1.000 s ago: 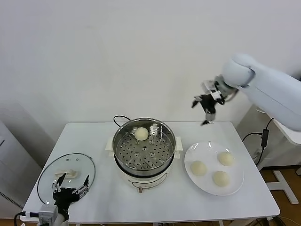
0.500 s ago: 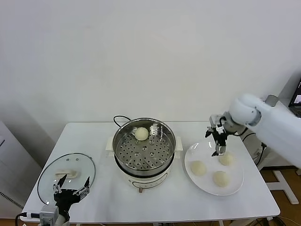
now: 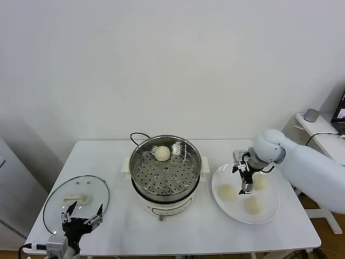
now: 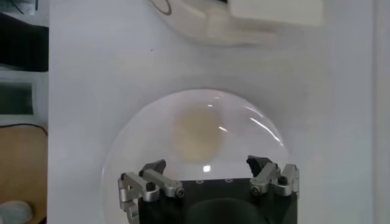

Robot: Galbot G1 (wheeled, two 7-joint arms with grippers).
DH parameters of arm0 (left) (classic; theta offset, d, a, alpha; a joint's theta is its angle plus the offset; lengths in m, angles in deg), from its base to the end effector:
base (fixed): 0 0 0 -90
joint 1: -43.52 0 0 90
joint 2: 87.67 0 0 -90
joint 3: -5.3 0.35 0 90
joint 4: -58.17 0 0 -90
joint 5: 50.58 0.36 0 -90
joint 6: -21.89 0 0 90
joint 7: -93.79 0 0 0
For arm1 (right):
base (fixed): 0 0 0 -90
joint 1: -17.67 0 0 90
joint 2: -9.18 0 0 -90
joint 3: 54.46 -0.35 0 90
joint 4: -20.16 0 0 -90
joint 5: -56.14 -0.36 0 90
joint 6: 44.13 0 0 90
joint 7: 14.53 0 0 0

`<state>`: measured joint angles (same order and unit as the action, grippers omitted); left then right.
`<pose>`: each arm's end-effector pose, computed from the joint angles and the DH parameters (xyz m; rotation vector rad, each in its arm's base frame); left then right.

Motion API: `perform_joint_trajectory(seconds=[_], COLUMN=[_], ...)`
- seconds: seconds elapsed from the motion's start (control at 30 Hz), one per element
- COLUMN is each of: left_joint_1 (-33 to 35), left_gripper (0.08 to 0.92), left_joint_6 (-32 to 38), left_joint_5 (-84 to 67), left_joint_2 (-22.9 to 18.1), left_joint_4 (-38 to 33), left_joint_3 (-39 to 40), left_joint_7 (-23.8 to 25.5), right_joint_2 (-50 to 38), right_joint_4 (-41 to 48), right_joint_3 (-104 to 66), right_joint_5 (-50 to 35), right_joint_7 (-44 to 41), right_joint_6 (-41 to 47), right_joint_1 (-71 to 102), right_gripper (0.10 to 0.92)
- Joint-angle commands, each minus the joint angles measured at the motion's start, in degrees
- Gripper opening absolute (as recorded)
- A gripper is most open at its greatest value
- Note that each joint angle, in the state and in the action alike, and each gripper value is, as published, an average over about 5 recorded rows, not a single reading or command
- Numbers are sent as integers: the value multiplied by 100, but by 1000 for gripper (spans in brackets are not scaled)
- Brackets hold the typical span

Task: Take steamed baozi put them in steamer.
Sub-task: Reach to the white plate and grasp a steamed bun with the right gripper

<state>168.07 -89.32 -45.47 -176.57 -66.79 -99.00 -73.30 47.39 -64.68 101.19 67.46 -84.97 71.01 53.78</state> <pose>0.1548 0.0756 -0.2793 0.0225 -2.7459 -0.2301 0.4856 -0.0984 -0.1712 1.2462 -1.3779 1.3119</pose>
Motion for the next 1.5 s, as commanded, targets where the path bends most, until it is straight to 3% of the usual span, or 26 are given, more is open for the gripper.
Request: perform_joint_trajectory(seconds=[0.03, 1.2, 1.5], left_joint_1=[-6, -77, -88], left_gripper=[823, 823, 823], left_joint_6=[-8, -13, -9], left_joint_5=[8, 16, 28], left_joint_2=[4, 30, 23], left_joint_4=[58, 208, 224], left_joint_3=[0, 1, 32], left_joint_7=[-2, 0, -5], right_joint_2=[293, 777, 721], right_joint_4=[202, 804, 796], right_joint_3=[-239, -314, -339], right_joint_5=[205, 531, 527], right_joint_7=[142, 319, 302], right_joint_6=[-3, -64, -60], right_joint_1=[550, 675, 652], right_gripper=[823, 817, 652])
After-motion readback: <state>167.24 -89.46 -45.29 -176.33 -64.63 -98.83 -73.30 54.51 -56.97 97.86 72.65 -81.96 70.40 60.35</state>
